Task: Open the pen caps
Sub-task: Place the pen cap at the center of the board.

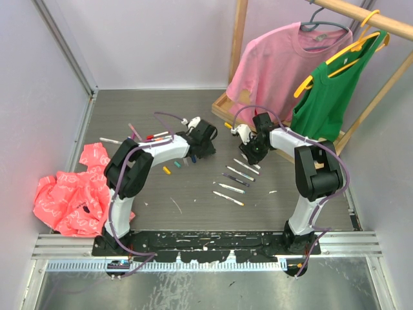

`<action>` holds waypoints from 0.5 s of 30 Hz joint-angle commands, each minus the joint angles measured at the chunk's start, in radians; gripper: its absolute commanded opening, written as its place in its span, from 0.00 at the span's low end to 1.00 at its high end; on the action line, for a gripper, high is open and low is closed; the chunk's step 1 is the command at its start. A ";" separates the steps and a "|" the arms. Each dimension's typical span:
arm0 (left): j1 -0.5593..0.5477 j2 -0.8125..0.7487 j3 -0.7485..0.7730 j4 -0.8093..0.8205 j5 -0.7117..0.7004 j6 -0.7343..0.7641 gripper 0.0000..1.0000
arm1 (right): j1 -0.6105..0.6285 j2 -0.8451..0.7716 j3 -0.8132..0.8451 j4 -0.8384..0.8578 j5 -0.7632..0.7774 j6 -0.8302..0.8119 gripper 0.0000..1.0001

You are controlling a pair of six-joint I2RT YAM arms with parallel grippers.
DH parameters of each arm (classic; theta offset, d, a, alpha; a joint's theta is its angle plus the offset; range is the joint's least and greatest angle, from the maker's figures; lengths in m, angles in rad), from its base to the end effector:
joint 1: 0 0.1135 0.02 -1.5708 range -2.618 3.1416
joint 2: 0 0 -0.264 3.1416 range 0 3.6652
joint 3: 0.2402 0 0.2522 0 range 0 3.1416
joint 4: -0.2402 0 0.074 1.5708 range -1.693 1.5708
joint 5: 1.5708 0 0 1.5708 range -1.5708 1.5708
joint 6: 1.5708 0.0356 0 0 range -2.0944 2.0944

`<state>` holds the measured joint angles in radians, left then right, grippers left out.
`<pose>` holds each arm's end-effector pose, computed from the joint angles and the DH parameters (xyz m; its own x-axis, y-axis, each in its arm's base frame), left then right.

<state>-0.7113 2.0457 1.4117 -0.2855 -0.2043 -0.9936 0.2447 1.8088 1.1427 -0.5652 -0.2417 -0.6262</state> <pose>0.3377 -0.2815 0.1649 -0.7864 -0.4056 -0.4660 -0.2069 0.8837 -0.4200 0.3356 0.0926 0.1635 -0.5581 -0.7259 -0.4021 -0.7894 0.6138 -0.0123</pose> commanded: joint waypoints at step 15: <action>0.011 -0.672 -0.634 0.540 0.319 0.282 0.51 | 0.001 -0.298 -0.049 0.149 -0.098 -0.011 0.35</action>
<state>-0.7097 1.4910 0.9241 0.0422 -0.0090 -0.8131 0.2447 1.6115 1.1156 -0.5148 -0.2974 -0.6273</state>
